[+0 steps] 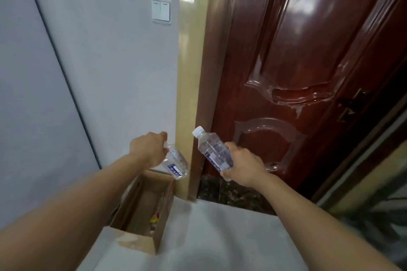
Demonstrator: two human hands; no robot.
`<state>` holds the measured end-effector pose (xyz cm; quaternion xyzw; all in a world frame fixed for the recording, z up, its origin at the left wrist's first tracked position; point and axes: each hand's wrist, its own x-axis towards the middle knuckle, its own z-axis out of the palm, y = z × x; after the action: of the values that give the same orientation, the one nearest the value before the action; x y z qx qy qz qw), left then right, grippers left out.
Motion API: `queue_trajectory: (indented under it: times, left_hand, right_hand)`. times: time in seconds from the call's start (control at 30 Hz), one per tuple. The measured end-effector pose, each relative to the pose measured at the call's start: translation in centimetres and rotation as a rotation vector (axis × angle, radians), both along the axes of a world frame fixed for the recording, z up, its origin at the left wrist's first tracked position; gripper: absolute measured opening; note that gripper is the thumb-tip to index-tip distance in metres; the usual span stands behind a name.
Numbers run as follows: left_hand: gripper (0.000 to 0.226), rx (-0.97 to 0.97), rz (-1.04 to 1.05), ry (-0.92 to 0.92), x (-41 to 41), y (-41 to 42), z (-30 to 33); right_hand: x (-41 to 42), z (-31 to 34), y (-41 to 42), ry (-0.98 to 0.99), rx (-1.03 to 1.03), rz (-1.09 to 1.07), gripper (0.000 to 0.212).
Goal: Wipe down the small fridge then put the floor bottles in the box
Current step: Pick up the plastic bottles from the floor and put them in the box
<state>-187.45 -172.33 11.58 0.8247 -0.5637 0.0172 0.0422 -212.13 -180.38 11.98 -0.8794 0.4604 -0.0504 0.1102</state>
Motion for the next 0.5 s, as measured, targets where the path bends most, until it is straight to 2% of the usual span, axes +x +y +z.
queue_trajectory:
  times: [0.27, 0.5]
  left_hand:
    - [0.032, 0.053, 0.163, 0.028, 4.9, -4.6, -2.0]
    - [0.031, 0.073, 0.425, 0.168, 8.0, -6.8, -4.9]
  right_hand:
    - [6.5, -0.9, -9.3, 0.022, 0.071, 0.121, 0.067]
    - [15.3, -4.8, -16.4, 0.07, 0.131, 0.386, 0.072]
